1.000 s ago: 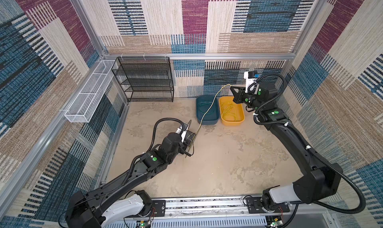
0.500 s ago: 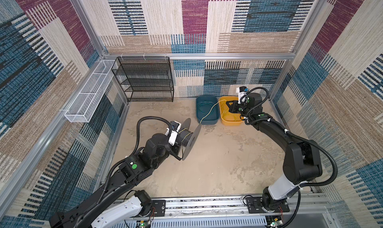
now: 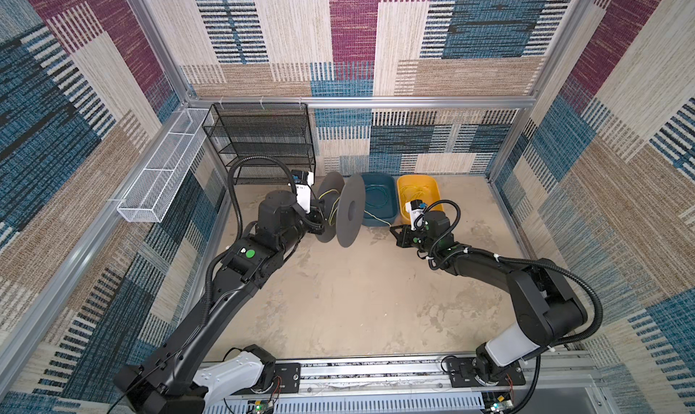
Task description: Wrap the cables
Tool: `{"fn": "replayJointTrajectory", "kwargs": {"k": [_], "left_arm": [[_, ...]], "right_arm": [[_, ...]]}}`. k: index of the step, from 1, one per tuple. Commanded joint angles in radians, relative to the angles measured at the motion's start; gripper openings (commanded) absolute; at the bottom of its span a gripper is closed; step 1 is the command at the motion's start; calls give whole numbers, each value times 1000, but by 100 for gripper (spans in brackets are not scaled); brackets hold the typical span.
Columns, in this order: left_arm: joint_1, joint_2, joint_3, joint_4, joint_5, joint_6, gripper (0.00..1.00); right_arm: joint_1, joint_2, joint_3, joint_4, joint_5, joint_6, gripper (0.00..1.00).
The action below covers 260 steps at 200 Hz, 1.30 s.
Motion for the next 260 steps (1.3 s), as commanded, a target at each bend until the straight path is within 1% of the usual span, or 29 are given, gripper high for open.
{"fn": "replayJointTrajectory", "kwargs": {"k": [1, 25, 57, 81, 108, 136, 165, 183, 203, 238, 260], "left_arm": [[22, 45, 31, 216, 1, -109, 0], [28, 98, 36, 305, -98, -136, 0], [28, 205, 57, 378, -240, -157, 0], [11, 305, 104, 399, -301, -113, 0], [-32, 408, 166, 391, -422, -29, 0], [-77, 502, 221, 387, -533, 92, 0], [-100, 579, 243, 386, -583, 177, 0], [-110, 602, 221, 401, -583, 201, 0], [-129, 603, 170, 448, -588, 247, 0], [-140, 591, 108, 469, -599, 272, 0], [-139, 574, 67, 474, -596, 266, 0]], "right_arm": [[55, 11, -24, 110, 51, 30, 0], [140, -18, -88, 167, 104, 72, 0], [293, -131, -175, 180, 235, 114, 0], [408, -239, -194, 112, 348, 108, 0], [522, -356, -174, 10, 443, 87, 0], [603, -464, -130, -85, 487, 60, 0], [616, -559, -72, -148, 482, 30, 0], [616, -587, -27, -188, 486, 4, 0], [614, -587, 17, -212, 480, -26, 0], [599, -577, 54, -219, 453, -40, 0], [585, -582, 64, -219, 441, -39, 0]]}}
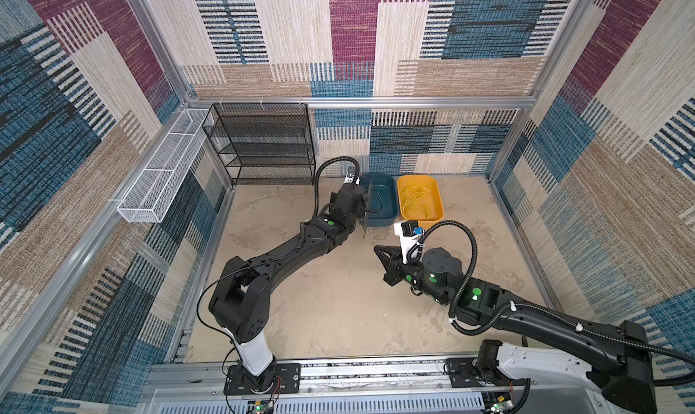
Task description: Wrap the cables
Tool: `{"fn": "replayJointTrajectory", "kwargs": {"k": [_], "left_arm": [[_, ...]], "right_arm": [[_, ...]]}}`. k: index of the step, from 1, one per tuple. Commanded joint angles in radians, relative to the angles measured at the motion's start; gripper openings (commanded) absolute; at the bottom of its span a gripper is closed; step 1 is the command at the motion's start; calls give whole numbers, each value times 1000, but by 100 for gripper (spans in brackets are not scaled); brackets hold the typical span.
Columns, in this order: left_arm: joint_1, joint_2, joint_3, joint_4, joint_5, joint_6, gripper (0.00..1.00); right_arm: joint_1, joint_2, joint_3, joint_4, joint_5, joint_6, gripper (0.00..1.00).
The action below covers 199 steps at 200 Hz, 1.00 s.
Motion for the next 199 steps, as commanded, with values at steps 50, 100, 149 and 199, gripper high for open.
{"fn": "replayJointTrajectory", "kwargs": {"k": [50, 100, 149, 199], "left_arm": [[-33, -105, -208, 140, -113, 49, 0], [-66, -218, -369, 157, -99, 26, 0], [-98, -321, -510, 218, -77, 71, 0], [-108, -383, -639, 385, -117, 177, 0]], "right_arm": [[-75, -30, 10, 142, -147, 11, 0], [-125, -61, -9, 130, -188, 14, 0], [-151, -61, -36, 88, -198, -3, 0], [-176, -61, 3, 12, -269, -12, 0]]}}
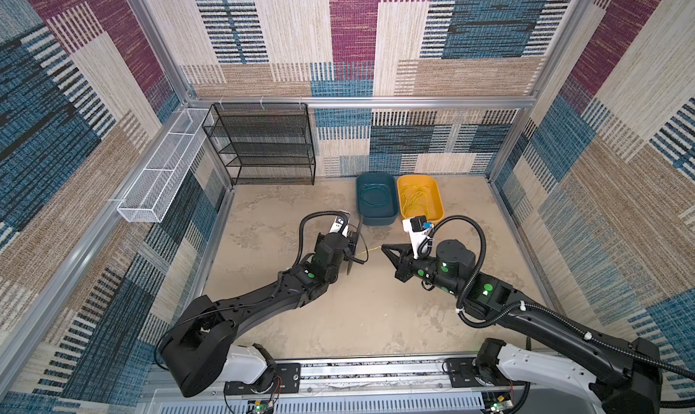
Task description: Wrap the cables
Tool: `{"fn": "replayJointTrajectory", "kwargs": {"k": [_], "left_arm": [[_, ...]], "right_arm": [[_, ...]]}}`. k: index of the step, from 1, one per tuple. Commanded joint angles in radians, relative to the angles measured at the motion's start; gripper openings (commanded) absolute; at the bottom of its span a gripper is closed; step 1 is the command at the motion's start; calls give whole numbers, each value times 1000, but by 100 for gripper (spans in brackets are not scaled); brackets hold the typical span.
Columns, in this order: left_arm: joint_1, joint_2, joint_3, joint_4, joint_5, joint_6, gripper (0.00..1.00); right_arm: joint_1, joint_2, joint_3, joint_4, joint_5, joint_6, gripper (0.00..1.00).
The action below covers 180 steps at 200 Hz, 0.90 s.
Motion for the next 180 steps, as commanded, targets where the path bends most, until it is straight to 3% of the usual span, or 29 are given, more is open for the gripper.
{"fn": "replayJointTrajectory", "kwargs": {"k": [1, 97, 124, 180], "left_arm": [[3, -8, -26, 105, -65, 100, 0], [-58, -114, -174, 195, 6, 158, 0], [-95, -130, -277, 359, 16, 218, 0], [-135, -262, -350, 320, 44, 231, 0]], "right_arm": [[-6, 3, 38, 55, -31, -9, 0], [-74, 60, 98, 54, -110, -4, 0], [-101, 114, 144, 70, -129, -20, 0], [-230, 208, 216, 67, -150, -71, 0]]}}
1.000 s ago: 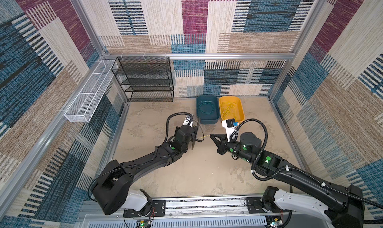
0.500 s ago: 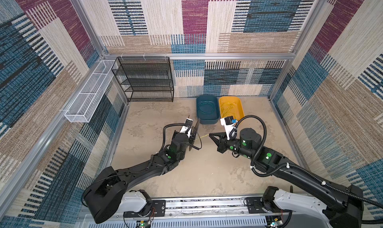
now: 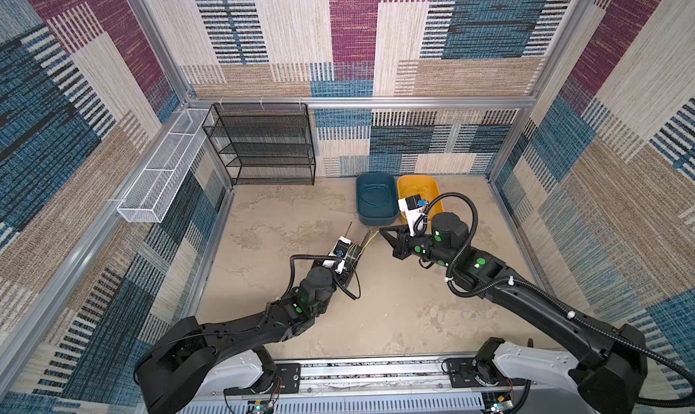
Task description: Wrap the cables
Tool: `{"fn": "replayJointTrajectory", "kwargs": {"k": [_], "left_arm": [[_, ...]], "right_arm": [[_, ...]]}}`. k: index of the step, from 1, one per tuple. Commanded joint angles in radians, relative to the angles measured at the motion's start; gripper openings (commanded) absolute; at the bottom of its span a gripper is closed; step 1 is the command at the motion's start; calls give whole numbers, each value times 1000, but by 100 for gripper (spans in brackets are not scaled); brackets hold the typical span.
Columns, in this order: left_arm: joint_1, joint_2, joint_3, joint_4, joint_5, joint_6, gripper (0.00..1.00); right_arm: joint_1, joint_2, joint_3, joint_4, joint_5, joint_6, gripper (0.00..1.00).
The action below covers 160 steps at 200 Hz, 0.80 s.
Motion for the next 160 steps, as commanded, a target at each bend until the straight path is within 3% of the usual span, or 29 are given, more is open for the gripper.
{"fn": "replayJointTrajectory", "kwargs": {"k": [1, 53, 77, 100, 136, 160], "left_arm": [[-9, -57, -18, -39, 16, 46, 0], [-44, -217, -23, -204, 67, -13, 0], [-53, -279, -1, -274, 92, -43, 0], [-54, -252, 51, -334, 23, -74, 0], [-33, -142, 118, -298, -56, -151, 0], [-14, -72, 212, -411, -114, -348, 0]], "right_arm": [[-50, 26, 29, 119, 20, -37, 0], [-204, 153, 62, 218, -94, -13, 0], [-226, 226, 74, 273, -150, 13, 0], [-227, 271, 62, 305, -184, 45, 0], [-225, 184, -48, 310, -177, 95, 0], [-225, 33, -250, 359, -172, 139, 17]]}}
